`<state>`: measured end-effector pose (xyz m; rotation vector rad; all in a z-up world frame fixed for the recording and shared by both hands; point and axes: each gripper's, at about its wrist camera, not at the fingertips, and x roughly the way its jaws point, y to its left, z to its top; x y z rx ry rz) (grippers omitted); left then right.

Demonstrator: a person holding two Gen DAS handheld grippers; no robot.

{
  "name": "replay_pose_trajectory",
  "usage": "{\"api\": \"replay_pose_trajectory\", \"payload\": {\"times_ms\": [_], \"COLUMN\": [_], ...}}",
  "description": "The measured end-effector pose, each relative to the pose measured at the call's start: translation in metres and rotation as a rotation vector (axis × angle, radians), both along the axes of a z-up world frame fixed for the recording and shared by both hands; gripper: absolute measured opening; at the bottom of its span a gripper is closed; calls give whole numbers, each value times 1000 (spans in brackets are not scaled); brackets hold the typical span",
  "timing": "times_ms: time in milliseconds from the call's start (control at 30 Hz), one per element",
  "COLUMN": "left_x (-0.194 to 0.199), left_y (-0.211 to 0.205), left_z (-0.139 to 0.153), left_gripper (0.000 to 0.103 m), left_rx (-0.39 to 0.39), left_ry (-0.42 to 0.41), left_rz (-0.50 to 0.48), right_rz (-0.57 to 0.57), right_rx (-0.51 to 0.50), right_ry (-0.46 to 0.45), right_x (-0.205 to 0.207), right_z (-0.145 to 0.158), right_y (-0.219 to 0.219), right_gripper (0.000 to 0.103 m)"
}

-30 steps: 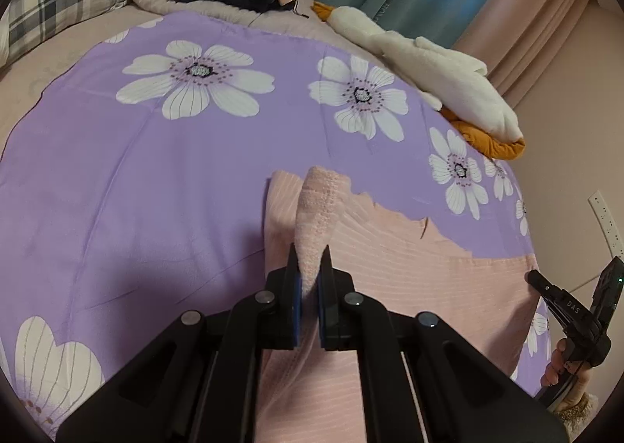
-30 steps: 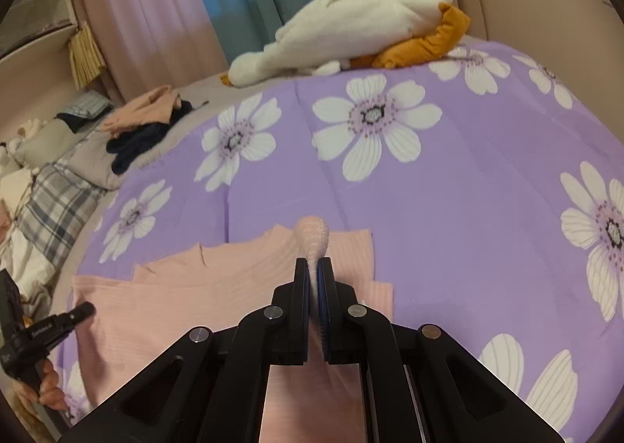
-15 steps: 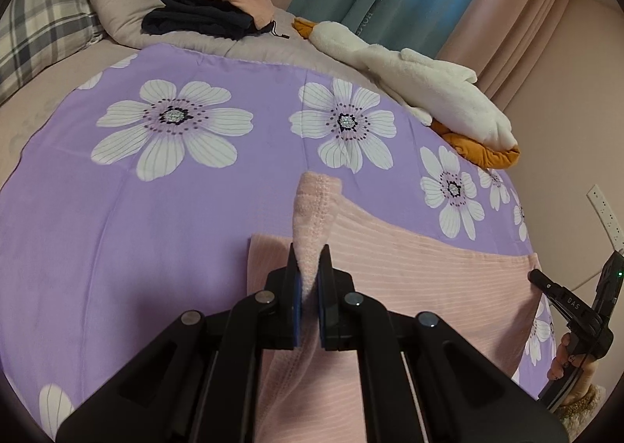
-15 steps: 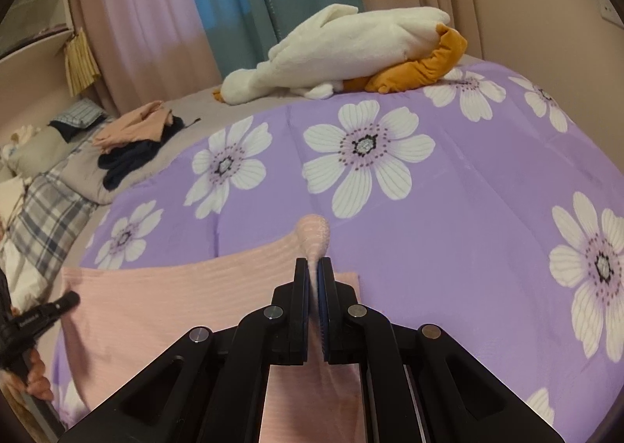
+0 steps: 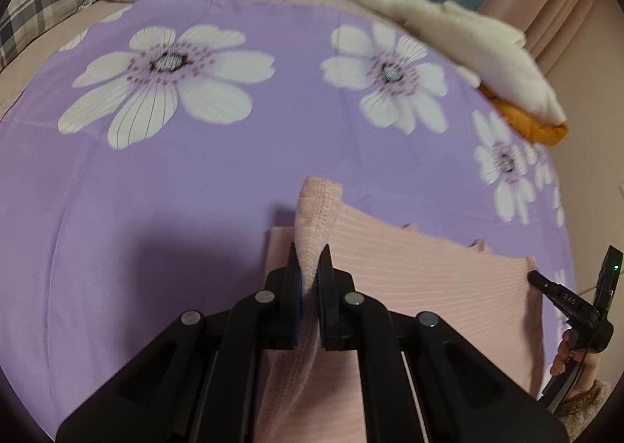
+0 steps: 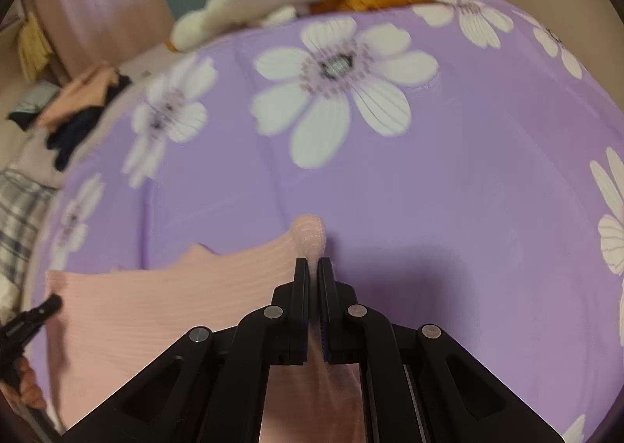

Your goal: Fold small clothes

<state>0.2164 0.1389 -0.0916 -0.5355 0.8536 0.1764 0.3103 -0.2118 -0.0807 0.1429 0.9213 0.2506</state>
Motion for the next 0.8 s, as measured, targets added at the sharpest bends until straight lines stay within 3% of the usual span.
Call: {"api": "replay_pose_trajectory", "payload": {"times_ms": [300, 633, 700, 733, 767, 800], "left_x": [3, 1, -3, -7, -11, -18], "left_y": [8, 3, 0, -4, -7, -11], "left_z": [-23, -24, -17, -11, -7, -1], "left_gripper": [10, 11, 21, 34, 48, 54], "left_rx": [-51, -9, -2, 5, 14, 33], "left_ry": [54, 45, 56, 58, 56, 51], "left_rz": [25, 15, -7, -30, -39, -42], "right_rz": [-28, -38, -29, -39, -52, -60], "right_rx": [-12, -4, -63, -103, -116, -105], "right_ry": [43, 48, 53, 55, 57, 58], "right_x": [4, 5, 4, 1, -2, -6], "right_z": [-17, -20, -16, -11, -7, -3], "right_y": [-3, -3, 2, 3, 3, 1], "right_gripper": [7, 6, 13, 27, 50, 60]}}
